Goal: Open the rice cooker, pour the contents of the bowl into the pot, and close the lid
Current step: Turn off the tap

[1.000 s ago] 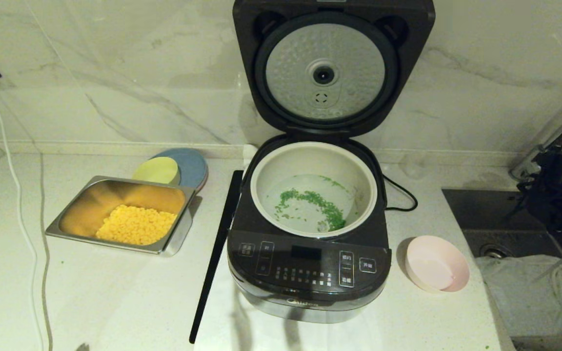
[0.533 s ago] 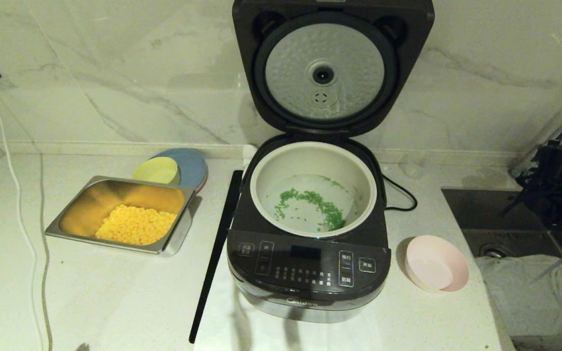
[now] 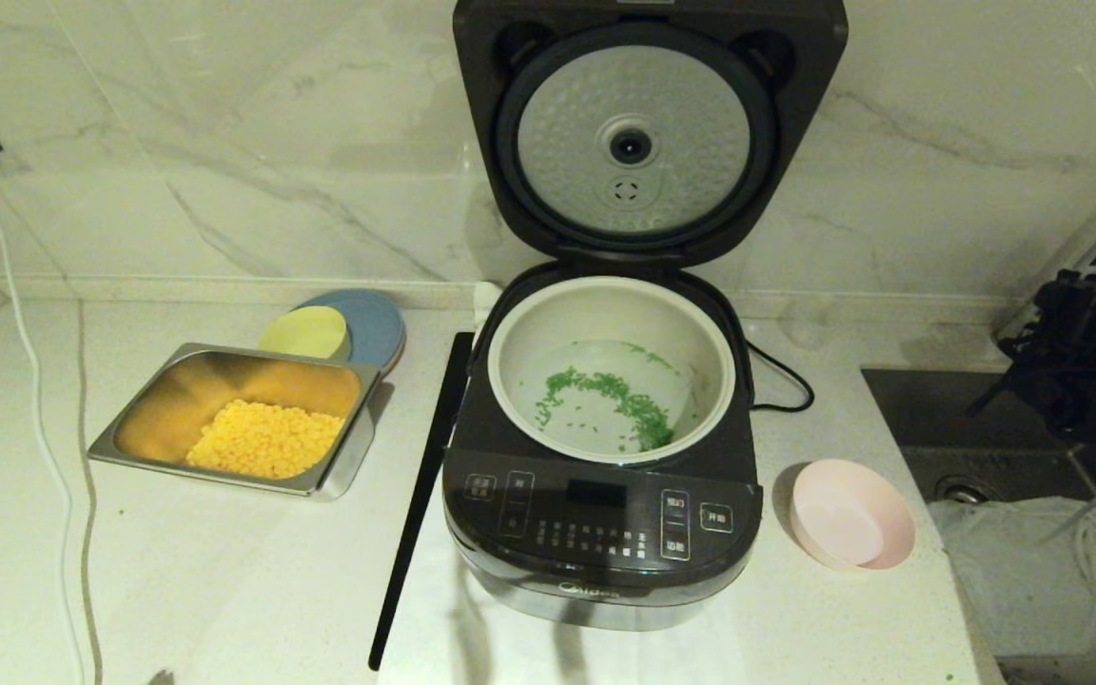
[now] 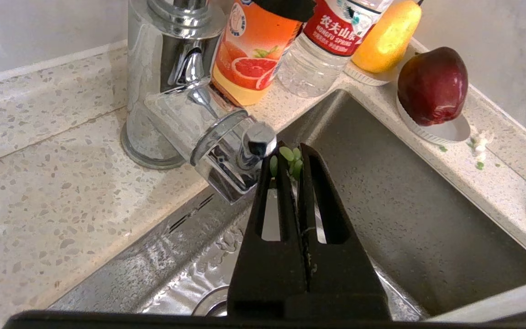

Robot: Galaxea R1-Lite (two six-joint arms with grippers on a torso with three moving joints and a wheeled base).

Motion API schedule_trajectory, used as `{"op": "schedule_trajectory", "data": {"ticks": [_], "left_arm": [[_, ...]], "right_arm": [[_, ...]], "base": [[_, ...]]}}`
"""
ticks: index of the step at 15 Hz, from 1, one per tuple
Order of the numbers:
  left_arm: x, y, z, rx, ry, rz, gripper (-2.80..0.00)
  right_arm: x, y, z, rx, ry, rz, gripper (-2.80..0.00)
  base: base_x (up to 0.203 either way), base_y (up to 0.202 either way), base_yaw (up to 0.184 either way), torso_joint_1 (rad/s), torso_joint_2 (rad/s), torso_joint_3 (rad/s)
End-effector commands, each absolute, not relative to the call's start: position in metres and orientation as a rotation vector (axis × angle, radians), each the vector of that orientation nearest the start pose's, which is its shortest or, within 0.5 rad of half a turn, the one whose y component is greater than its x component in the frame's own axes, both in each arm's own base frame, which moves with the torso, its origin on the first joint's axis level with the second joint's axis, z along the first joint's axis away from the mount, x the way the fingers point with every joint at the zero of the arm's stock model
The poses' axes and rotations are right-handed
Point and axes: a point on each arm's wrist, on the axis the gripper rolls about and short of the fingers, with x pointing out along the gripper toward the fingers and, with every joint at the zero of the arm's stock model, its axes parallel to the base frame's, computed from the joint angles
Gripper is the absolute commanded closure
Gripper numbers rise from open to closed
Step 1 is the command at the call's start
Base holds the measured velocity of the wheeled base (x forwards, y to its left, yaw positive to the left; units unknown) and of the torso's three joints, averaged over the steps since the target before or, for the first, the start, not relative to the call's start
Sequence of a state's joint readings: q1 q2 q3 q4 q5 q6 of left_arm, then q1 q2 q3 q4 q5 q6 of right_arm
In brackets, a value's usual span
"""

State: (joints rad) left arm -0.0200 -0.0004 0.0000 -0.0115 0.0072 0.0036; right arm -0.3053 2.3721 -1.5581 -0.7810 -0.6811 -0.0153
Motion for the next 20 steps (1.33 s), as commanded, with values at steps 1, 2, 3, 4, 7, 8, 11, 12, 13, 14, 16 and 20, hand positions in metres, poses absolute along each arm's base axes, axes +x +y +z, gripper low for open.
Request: {"op": "schedule_trajectory", "data": {"ticks": [1,2,3,4,7,8,11,12,13,14,16,20], "left_arm": [[-0.022,0.001,0.074,0.003,-0.005,-0.012,0.00],[-0.022,0.001,0.074,0.003,-0.005,-0.012,0.00],[-0.022,0.001,0.074,0.003,-0.005,-0.012,0.00],[-0.022,0.001,0.074,0.003,-0.005,-0.012,0.00],[-0.022,0.001,0.074,0.003,-0.005,-0.012,0.00],[-0.022,0.001,0.074,0.003,-0.005,-0.012,0.00],[-0.022,0.001,0.074,0.004,-0.005,-0.012,0.00],[-0.022,0.001,0.074,0.003,-0.005,-0.012,0.00],[-0.022,0.001,0.074,0.003,-0.005,-0.012,0.00],[-0.022,0.001,0.074,0.003,-0.005,-0.012,0.00],[-0.022,0.001,0.074,0.004,-0.005,-0.012,0.00],[-0.022,0.001,0.074,0.003,-0.005,-0.012,0.00]], "right_arm": [[0.464,-0.161,0.131,-0.018,0.029,-0.990,0.00],[0.464,-0.161,0.133,-0.017,0.023,-0.991,0.00],[0.464,-0.161,0.134,-0.018,0.028,-0.991,0.00],[0.465,-0.162,0.136,-0.017,0.024,-0.991,0.00],[0.467,-0.162,0.136,-0.018,0.027,-0.989,0.00],[0.469,-0.163,0.136,-0.018,0.027,-0.989,0.00],[0.469,-0.162,0.139,-0.016,0.023,-0.989,0.00],[0.466,-0.161,0.143,-0.014,0.019,-0.988,0.00],[0.462,-0.159,0.148,-0.011,0.016,-0.986,0.00],[0.454,-0.154,0.156,-0.009,0.015,-0.981,0.00],[0.435,-0.141,0.175,-0.002,0.008,-0.957,0.00],[0.382,-0.098,0.223,0.004,-0.003,-0.807,0.00]], "base": [[0.000,0.000,0.000,0.000,0.00,0.000],[0.000,0.000,0.000,0.000,0.00,0.000],[0.000,0.000,0.000,0.000,0.00,0.000],[0.000,0.000,0.000,0.000,0.00,0.000],[0.000,0.000,0.000,0.000,0.00,0.000],[0.000,0.000,0.000,0.000,0.00,0.000],[0.000,0.000,0.000,0.000,0.00,0.000],[0.000,0.000,0.000,0.000,0.00,0.000],[0.000,0.000,0.000,0.000,0.00,0.000],[0.000,0.000,0.000,0.000,0.00,0.000],[0.000,0.000,0.000,0.000,0.00,0.000],[0.000,0.000,0.000,0.000,0.00,0.000]]}}
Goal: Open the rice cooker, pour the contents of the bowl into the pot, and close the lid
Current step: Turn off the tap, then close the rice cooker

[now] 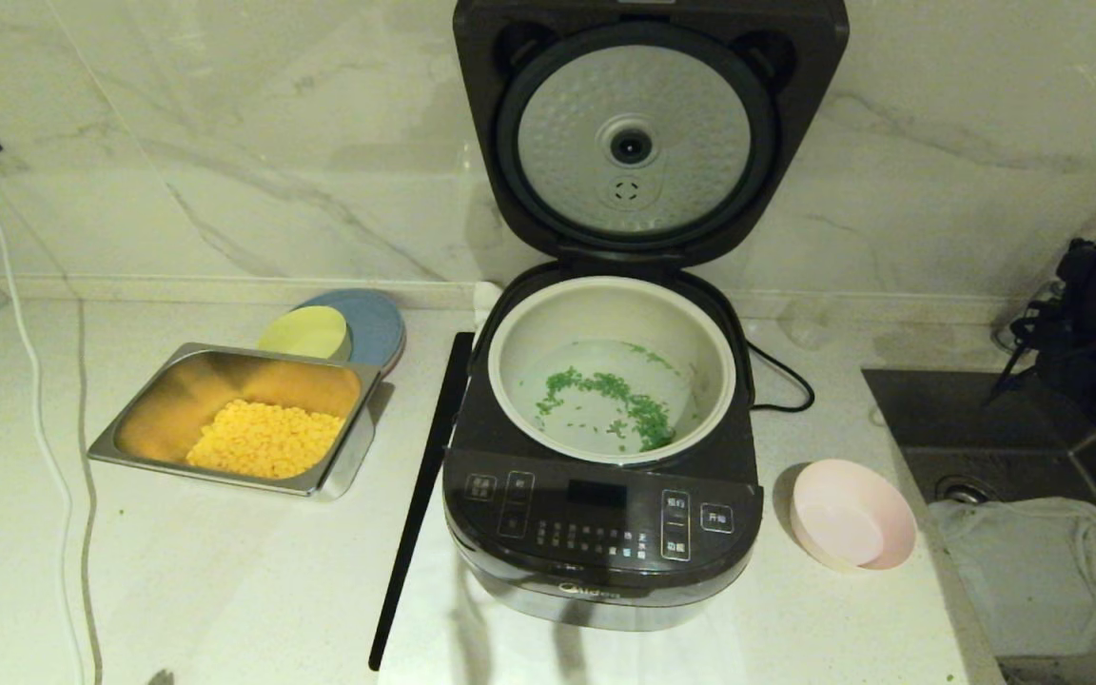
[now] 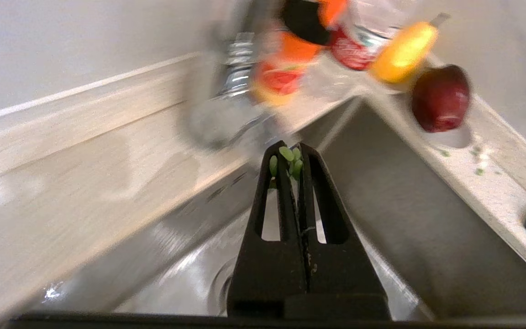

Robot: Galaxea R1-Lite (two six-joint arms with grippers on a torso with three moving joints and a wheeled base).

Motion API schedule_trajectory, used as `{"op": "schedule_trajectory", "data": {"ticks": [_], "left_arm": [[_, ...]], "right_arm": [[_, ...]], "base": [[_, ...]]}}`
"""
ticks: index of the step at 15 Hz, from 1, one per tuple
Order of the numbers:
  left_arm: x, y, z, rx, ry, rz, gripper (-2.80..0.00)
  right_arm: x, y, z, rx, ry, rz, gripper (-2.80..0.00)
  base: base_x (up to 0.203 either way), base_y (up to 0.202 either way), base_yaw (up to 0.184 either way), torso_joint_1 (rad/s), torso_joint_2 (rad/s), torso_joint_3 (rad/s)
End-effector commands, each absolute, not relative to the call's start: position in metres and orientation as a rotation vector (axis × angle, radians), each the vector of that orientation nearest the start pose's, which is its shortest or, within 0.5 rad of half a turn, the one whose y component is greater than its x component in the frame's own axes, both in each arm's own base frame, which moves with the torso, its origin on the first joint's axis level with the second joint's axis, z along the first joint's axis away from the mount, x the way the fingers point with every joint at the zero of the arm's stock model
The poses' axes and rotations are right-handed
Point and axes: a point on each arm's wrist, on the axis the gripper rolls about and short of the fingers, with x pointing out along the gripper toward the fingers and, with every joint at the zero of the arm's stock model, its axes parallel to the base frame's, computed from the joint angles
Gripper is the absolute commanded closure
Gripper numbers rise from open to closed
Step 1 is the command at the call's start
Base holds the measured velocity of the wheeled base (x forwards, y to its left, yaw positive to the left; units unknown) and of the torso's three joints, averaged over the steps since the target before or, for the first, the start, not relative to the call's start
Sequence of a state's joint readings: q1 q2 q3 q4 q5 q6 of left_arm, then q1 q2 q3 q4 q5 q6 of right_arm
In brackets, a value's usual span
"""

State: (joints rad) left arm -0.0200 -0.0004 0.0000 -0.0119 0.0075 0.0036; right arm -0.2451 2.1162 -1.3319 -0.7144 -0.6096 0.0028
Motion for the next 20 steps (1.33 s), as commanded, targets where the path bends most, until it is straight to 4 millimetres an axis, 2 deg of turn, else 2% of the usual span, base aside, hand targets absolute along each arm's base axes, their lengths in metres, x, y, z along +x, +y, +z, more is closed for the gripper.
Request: {"op": "schedule_trajectory", "data": {"ticks": [1,2,4,5,8,10,11,12,14,17,20], "left_arm": [[-0.022,0.001,0.074,0.003,-0.005,-0.012,0.00],[-0.022,0.001,0.074,0.003,-0.005,-0.012,0.00],[-0.022,0.001,0.074,0.003,-0.005,-0.012,0.00],[-0.022,0.001,0.074,0.005,-0.005,-0.012,0.00],[-0.022,0.001,0.074,0.004,-0.005,-0.012,0.00],[-0.022,0.001,0.074,0.003,-0.005,-0.012,0.00],[-0.022,0.001,0.074,0.005,-0.005,-0.012,0.00],[-0.022,0.001,0.074,0.003,-0.005,-0.012,0.00],[-0.022,0.001,0.074,0.003,-0.005,-0.012,0.00],[-0.022,0.001,0.074,0.003,-0.005,-0.012,0.00],[-0.022,0.001,0.074,0.003,-0.005,-0.012,0.00]], "right_arm": [[0.367,-0.085,0.238,0.016,-0.009,-0.753,0.00],[0.351,-0.072,0.254,0.037,-0.001,-0.693,0.00],[0.322,-0.048,0.276,0.091,0.135,-0.554,0.00],[0.315,-0.040,0.294,0.141,0.151,-0.496,0.00],[0.296,-0.023,0.364,0.309,0.143,-0.319,0.00],[0.285,-0.014,0.392,0.431,0.171,-0.140,0.00],[0.286,-0.009,0.395,0.488,0.199,-0.022,0.00],[0.293,-0.004,0.389,0.540,0.260,0.083,0.00],[0.301,0.000,0.383,0.620,0.297,0.198,0.00],[0.302,0.006,0.390,0.728,0.307,0.388,0.00],[0.304,0.014,0.399,0.761,0.269,0.532,0.00]], "base": [[0.000,0.000,0.000,0.000,0.00,0.000],[0.000,0.000,0.000,0.000,0.00,0.000],[0.000,0.000,0.000,0.000,0.00,0.000],[0.000,0.000,0.000,0.000,0.00,0.000],[0.000,0.000,0.000,0.000,0.00,0.000],[0.000,0.000,0.000,0.000,0.00,0.000],[0.000,0.000,0.000,0.000,0.00,0.000],[0.000,0.000,0.000,0.000,0.00,0.000],[0.000,0.000,0.000,0.000,0.00,0.000],[0.000,0.000,0.000,0.000,0.00,0.000],[0.000,0.000,0.000,0.000,0.00,0.000]]}}
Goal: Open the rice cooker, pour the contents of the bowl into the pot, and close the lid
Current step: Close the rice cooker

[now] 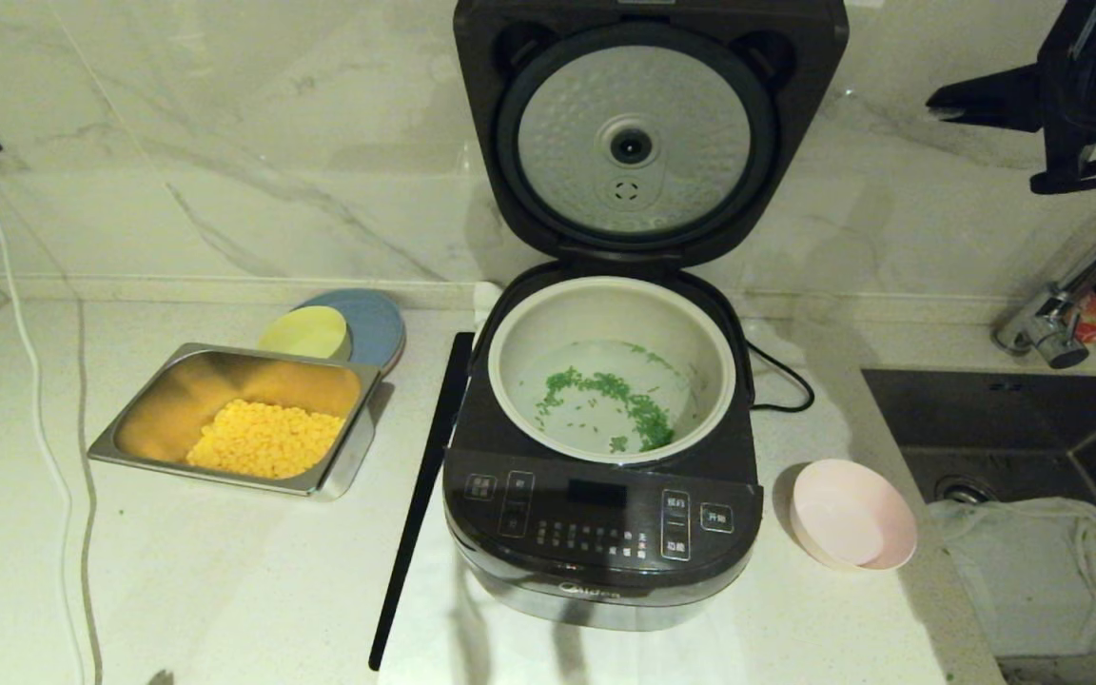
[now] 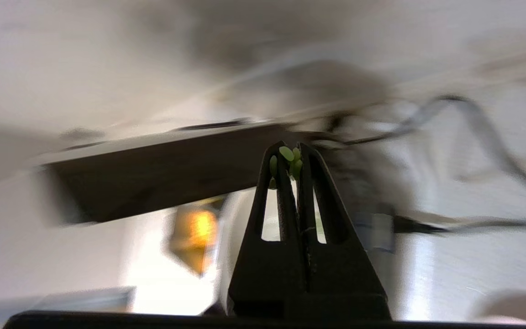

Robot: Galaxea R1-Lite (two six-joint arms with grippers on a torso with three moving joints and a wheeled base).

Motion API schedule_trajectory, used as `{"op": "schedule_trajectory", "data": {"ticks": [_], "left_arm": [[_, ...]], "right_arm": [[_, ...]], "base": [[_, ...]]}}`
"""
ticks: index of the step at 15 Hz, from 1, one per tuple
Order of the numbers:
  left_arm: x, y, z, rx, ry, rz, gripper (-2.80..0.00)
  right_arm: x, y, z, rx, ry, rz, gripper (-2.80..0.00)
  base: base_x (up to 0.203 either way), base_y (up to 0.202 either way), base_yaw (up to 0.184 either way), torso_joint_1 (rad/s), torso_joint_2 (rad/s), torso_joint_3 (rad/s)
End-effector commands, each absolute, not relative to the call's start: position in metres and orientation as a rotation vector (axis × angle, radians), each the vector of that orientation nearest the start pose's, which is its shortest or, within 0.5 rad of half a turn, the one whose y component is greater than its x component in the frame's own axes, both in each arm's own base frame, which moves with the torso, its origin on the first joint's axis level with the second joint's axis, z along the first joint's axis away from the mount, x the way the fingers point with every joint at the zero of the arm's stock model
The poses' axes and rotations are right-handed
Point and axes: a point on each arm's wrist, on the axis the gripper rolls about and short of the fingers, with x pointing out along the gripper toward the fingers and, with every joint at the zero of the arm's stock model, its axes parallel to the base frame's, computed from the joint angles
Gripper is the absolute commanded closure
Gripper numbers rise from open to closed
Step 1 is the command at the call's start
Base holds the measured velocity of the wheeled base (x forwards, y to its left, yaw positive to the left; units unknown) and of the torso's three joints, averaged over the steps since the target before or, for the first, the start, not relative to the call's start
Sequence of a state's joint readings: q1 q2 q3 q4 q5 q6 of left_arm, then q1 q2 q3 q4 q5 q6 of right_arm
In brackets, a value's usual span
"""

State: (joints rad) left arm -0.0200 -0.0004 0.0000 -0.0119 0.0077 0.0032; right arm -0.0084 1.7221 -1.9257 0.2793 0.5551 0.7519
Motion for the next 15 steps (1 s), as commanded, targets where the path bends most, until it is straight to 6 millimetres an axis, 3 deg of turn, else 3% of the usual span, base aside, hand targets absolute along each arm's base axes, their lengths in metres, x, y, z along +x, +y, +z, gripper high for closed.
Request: {"op": "schedule_trajectory", "data": {"ticks": [1,8,15], "left_arm": [[-0.022,0.001,0.074,0.003,-0.005,-0.012,0.00],[-0.022,0.001,0.074,0.003,-0.005,-0.012,0.00],[-0.022,0.001,0.074,0.003,-0.005,-0.012,0.00]], "right_arm": [[0.307,0.019,0.399,0.763,0.259,0.557,0.00],[0.314,0.068,0.399,0.719,0.194,0.754,0.00],[0.315,0.086,0.395,0.693,0.154,0.828,0.00]], "base": [[0.000,0.000,0.000,0.000,0.00,0.000],[0.000,0.000,0.000,0.000,0.00,0.000],[0.000,0.000,0.000,0.000,0.00,0.000]]}}
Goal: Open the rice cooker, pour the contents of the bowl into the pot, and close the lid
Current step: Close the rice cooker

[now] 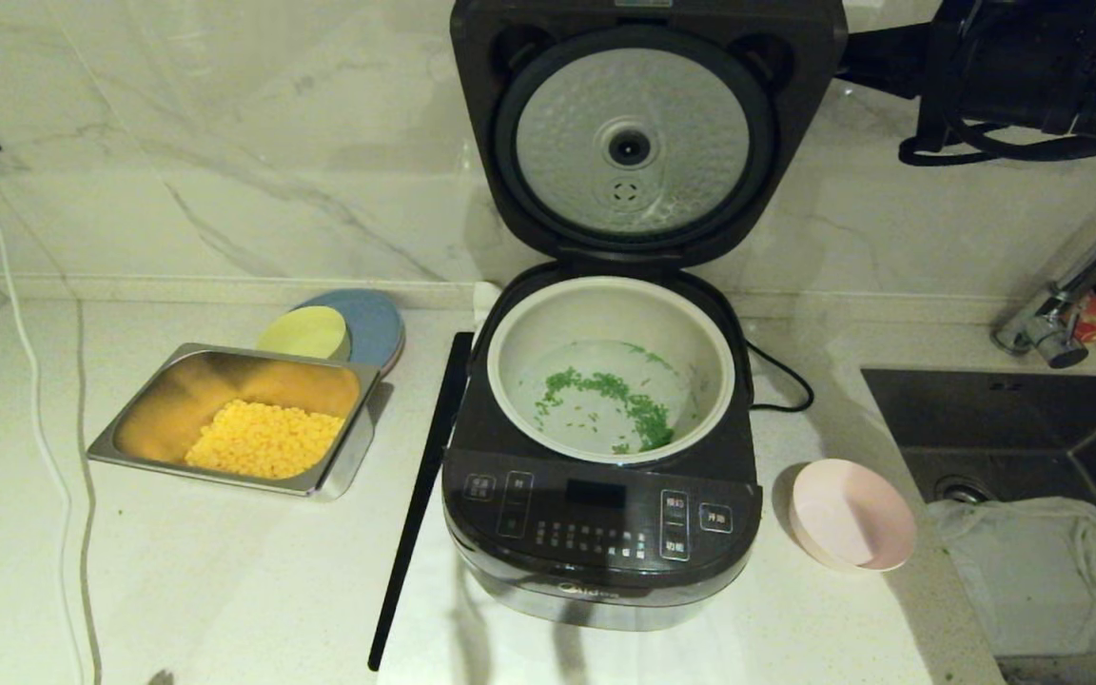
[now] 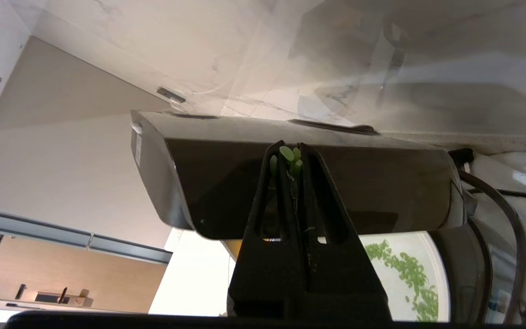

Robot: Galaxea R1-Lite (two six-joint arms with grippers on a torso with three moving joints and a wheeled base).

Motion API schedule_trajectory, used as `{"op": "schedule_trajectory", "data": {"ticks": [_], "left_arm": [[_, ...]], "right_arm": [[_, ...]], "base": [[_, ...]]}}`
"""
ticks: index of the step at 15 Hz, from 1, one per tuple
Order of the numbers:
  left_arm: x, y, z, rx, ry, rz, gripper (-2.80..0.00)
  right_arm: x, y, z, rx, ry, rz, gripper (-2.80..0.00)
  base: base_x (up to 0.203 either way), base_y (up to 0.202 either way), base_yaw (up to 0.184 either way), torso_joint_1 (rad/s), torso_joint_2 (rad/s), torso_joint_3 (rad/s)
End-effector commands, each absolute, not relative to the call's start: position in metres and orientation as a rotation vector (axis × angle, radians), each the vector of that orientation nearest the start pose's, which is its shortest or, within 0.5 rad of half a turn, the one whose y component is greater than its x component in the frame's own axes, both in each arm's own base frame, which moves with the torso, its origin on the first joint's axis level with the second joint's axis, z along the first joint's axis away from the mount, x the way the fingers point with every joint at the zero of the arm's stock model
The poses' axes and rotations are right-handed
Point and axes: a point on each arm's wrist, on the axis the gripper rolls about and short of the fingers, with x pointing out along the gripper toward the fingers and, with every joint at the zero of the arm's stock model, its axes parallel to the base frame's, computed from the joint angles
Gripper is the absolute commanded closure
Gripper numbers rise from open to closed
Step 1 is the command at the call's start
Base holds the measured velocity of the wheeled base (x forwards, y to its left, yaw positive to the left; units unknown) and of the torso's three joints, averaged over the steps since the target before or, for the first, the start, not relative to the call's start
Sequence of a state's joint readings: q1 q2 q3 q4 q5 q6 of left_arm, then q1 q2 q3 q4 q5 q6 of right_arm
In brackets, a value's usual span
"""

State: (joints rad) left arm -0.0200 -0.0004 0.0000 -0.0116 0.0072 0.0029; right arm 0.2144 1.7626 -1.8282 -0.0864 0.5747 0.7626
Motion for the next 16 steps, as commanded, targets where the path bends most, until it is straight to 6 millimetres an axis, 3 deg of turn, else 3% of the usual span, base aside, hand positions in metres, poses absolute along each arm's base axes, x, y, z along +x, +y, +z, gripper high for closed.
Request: {"op": "schedule_trajectory", "data": {"ticks": [1,6,9,16], "left_arm": [[-0.022,0.001,0.074,0.003,-0.005,-0.012,0.00],[-0.022,0.001,0.074,0.004,-0.005,-0.012,0.00],[-0.022,0.001,0.074,0.003,-0.005,-0.012,0.00],[-0.022,0.001,0.074,0.003,-0.005,-0.012,0.00]], "right_arm": [[0.316,0.089,0.395,0.691,0.143,0.842,0.00],[0.305,0.109,0.386,0.685,0.219,0.940,0.00],[0.297,0.108,0.384,0.697,0.268,0.933,0.00],[0.275,0.105,0.333,0.726,0.474,0.858,0.00]], "base": [[0.000,0.000,0.000,0.000,0.00,0.000],[0.000,0.000,0.000,0.000,0.00,0.000],[0.000,0.000,0.000,0.000,0.00,0.000],[0.000,0.000,0.000,0.000,0.00,0.000]]}}
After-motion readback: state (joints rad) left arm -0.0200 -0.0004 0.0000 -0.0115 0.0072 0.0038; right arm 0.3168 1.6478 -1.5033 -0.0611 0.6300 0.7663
